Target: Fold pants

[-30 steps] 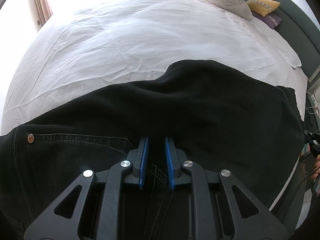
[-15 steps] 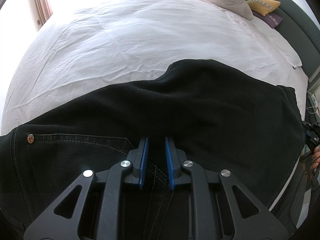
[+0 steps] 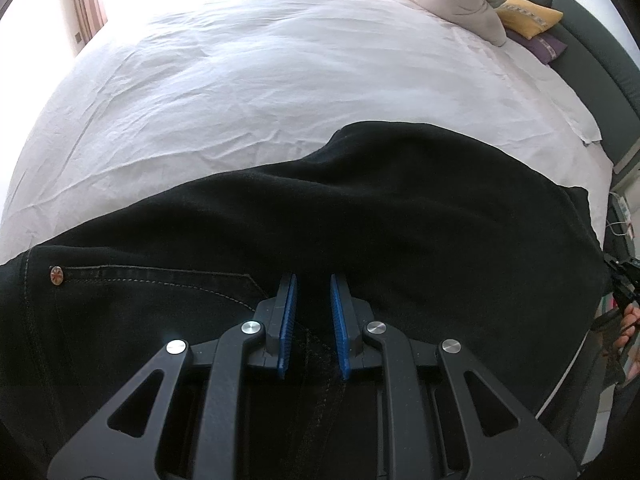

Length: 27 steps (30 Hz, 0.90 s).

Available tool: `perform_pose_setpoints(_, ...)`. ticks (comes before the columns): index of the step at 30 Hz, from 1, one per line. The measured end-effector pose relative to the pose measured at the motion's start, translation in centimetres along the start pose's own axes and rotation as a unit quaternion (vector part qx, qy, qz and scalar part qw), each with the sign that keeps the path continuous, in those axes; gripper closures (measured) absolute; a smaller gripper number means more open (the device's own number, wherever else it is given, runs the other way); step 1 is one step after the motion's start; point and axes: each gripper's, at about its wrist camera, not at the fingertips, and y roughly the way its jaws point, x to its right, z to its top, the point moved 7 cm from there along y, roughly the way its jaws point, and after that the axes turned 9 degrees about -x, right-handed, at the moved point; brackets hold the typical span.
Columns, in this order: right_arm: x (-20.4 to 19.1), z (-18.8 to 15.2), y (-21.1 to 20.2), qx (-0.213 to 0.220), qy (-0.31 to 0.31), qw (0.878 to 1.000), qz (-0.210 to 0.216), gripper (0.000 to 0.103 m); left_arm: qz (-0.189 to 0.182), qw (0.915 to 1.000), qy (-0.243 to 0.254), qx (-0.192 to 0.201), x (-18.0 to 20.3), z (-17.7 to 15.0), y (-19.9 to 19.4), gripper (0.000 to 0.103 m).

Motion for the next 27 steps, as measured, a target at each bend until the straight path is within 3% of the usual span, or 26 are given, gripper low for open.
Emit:
perform_pose_setpoints(3,0.5,-0.3,0.4,-0.007,-0.005,1.0,-0.012,0.095,0.0,1.0,0.001,0.003,0.0,0.0,0.3,0.086)
perform_pose_setpoints(6,0.4,-0.9,1.7,-0.035,-0.055,0.996,-0.055,0.092,0.002,1.0,0.005,0.006,-0.1,-0.2,0.5,0.086)
perform_pose_setpoints(8,0.2,-0.5,0.4,-0.023,-0.066,0.992,-0.101,0.068,-0.003,1.0,0.002,0.007,-0.2,-0.4,0.4,0.086)
perform_pose_setpoints(11,-0.4,0.8,-2.2,0.017,-0.067,0.984,-0.163,0.063,-0.009,0.9999,0.0,0.008,-0.3,-0.5,0.4,0.086)
perform_pose_setpoints(13,-3.3,1.3,-3.5,0.04,-0.111,0.981,-0.155,0.061,-0.012,0.9999,-0.001,0.011,-0.3,-0.5,0.4,0.086)
perform_pose_setpoints(15,-8.4,0.6,-3.1,0.024,-0.19,0.976,-0.1,0.061,-0.012,0.9998,-0.001,0.013,-0.3,-0.6,0.4,0.086)
perform_pose_setpoints(17,-14.1,-1.7,-1.5,-0.023,-0.283,0.958,-0.048,0.061,-0.013,0.9998,-0.001,0.013,-0.4,-0.6,0.4,0.086)
perform_pose_setpoints(20,-20.9,-6.8,2.1,-0.106,-0.409,0.906,-0.006,0.061,-0.017,0.9997,-0.003,0.015,-0.4,-0.7,0.4,0.086)
perform_pose_setpoints(21,-22.2,-8.6,3.7,-0.141,-0.437,0.888,-0.008,0.063,-0.021,0.9997,-0.004,0.016,-0.5,-0.7,0.4,0.086)
perform_pose_setpoints(23,-23.2,-10.4,6.3,-0.178,-0.46,0.87,-0.015,0.063,-0.026,0.9995,-0.005,0.017,-0.7,-0.7,0.4,0.086)
perform_pose_setpoints(25,-23.4,-10.8,8.5,-0.209,-0.45,0.868,-0.009,0.073,-0.034,0.9992,-0.007,0.017,-0.9,-0.7,0.4,0.086)
perform_pose_setpoints(27,-23.1,-10.8,10.6,-0.245,-0.431,0.869,-0.001,0.073,-0.038,0.9991,-0.009,0.017,-1.2,-0.7,0.4,0.086)
